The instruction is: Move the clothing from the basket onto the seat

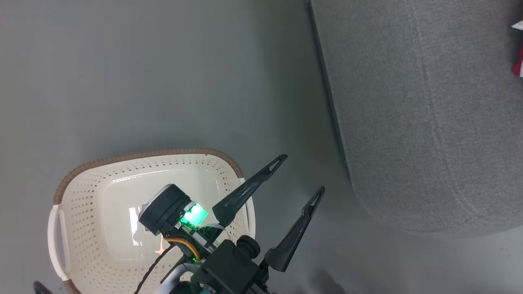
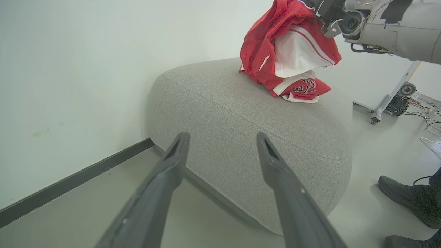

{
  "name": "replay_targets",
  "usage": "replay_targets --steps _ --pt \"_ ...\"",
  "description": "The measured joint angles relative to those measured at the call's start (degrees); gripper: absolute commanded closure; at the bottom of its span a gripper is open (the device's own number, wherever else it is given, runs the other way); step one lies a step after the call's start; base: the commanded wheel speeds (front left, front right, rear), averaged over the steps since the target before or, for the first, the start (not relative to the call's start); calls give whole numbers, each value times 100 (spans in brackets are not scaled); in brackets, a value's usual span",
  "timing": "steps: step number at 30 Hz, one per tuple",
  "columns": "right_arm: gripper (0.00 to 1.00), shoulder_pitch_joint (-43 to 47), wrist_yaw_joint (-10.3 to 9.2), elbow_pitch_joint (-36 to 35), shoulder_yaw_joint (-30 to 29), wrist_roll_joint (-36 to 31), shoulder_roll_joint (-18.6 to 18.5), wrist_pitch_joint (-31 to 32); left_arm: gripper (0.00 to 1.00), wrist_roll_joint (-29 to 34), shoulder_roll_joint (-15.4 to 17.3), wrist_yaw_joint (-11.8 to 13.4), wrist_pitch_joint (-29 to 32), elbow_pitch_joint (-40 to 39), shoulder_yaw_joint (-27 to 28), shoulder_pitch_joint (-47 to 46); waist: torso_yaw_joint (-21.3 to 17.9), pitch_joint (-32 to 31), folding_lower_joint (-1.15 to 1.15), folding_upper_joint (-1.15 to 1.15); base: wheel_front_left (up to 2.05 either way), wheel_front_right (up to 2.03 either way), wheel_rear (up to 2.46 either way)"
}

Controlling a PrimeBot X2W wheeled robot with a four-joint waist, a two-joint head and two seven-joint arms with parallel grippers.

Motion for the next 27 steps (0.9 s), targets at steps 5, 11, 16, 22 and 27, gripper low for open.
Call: replay_targets --steps 5,11,16,22,27 --pt "100 -51 46 424 16 38 80 25 0 4 9 -49 -13 32 29 -89 67 159 0 0 0 0 0" --pt "100 -200 133 859 58 58 146 46 0 14 14 -51 -48 101 43 -104 120 246 0 0 0 0 0" --pt "69 -375 198 1174 121 53 145 43 0 14 13 -100 -138 244 47 -192 130 184 -1 0 0 0 0" --pt "0 -396 253 1526 196 47 145 43 0 11 -21 -100 -241 399 38 -192 147 31 -1 0 0 0 0" --pt "0 -397 307 1774 334 -13 174 42 0 2 -41 -100 -335 606 36 -191 156 -148 -1 -1 0 0 0"
